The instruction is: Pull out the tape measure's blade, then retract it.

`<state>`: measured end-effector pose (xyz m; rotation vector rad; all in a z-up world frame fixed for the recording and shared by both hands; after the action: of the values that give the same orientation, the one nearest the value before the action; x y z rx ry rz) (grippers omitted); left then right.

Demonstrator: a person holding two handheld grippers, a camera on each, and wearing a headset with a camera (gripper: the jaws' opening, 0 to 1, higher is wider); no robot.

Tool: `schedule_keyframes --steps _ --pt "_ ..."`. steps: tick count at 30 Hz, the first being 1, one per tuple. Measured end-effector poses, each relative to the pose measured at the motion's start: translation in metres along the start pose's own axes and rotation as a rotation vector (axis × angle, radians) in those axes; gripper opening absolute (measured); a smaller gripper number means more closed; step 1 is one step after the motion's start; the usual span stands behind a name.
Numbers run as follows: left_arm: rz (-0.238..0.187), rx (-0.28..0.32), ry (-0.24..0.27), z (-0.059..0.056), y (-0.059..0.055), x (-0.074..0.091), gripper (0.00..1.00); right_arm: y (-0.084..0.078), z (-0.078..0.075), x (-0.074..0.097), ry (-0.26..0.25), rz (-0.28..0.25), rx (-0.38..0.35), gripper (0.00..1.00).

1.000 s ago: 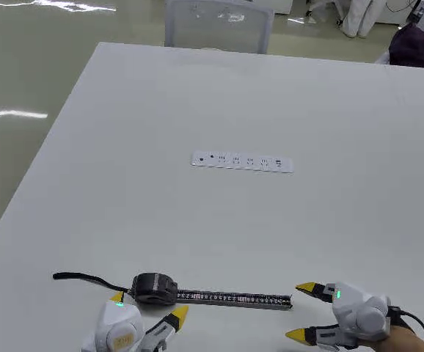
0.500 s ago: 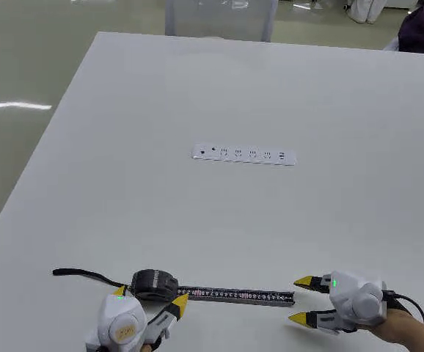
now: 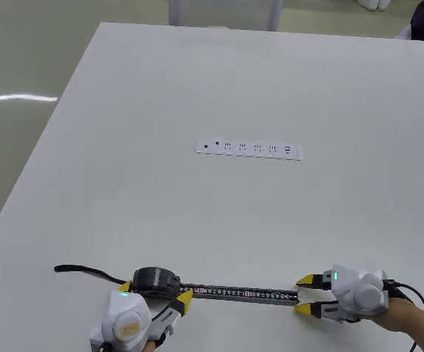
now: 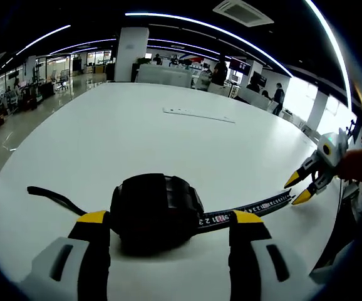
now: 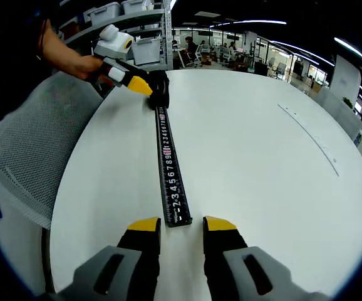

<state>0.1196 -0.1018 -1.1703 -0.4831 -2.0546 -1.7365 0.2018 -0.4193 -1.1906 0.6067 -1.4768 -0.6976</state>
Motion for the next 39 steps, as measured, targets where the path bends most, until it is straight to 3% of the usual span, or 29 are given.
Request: schedule_keyframes --steps 11,26,39 --pt "-0.021 0.005 0.009 0.0012 0.005 -0.0013 0.76 -0.0035 0.0035 -0.008 0.03 -0.022 0.029 0.16" --pt "-0.016 0.008 0.036 0.0018 0.0014 -0.0032 0.73 -0.003 0.0014 -0.0085 0.036 -0.04 0.037 0.12" --pt "-0.019 0.07 0.082 0.007 0.0019 -0.0076 0.66 -0.0017 0.0015 -0.0076 0.037 -0.039 0.039 0.12"
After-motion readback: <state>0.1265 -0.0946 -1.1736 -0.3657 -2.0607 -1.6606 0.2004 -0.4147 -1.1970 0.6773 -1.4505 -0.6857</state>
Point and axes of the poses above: the centre of the closed fingertips' face, and the gripper's own axes: x roughly backward along the fingers, z roughly to its left, y roughly out of its top, the point moved 6 cm from there along x, roughly backward along the fingers, and after that the axes turned 6 degrees about -z, right-handed, at the moved point
